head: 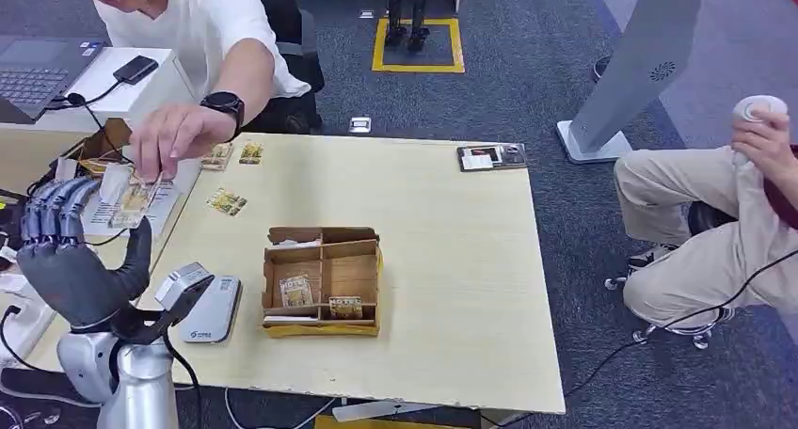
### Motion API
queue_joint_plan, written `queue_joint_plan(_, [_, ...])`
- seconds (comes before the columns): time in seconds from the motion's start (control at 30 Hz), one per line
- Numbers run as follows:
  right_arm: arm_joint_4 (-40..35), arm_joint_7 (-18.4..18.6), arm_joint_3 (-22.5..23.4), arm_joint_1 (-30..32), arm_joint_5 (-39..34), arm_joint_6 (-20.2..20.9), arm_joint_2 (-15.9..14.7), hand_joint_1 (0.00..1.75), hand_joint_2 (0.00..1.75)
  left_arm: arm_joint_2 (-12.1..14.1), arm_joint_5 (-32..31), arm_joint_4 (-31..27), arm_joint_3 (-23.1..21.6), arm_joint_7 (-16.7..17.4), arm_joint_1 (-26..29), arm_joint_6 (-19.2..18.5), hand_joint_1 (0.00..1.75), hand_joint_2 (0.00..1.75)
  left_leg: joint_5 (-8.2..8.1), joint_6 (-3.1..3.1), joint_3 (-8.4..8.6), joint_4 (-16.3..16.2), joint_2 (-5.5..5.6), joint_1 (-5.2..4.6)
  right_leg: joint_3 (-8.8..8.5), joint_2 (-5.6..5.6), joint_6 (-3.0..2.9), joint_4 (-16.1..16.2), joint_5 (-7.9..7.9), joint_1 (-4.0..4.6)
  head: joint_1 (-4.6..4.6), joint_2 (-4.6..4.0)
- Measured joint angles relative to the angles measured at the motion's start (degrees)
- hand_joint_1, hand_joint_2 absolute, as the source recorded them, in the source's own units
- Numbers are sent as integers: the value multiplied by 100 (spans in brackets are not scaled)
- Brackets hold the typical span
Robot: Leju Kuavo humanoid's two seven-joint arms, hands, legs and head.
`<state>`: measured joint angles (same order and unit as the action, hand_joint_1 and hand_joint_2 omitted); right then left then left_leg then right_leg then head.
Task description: Pass the card to the sensor for recognition and then transmit it.
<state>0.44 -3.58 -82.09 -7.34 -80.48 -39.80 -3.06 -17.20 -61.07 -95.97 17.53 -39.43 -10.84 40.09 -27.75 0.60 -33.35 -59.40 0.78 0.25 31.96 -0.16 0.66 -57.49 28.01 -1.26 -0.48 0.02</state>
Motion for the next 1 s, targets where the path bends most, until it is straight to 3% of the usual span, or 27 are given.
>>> queue_joint_plan(0.67, [0,-2,-7,-1,-81,0,13,0,175,-2,-79,0,0,52,-6,0,175,175,0,0,0,0,0,0,0,-1,0,0,0,0,0,-2])
queue_joint_plan(1.0, [0,-42,-4,0,-177,0,35,0,175,-2,-832,0,0,363,-5,0,175,175,0,1,0,0,0,0,-1,-1,0,0,0,0,0,0])
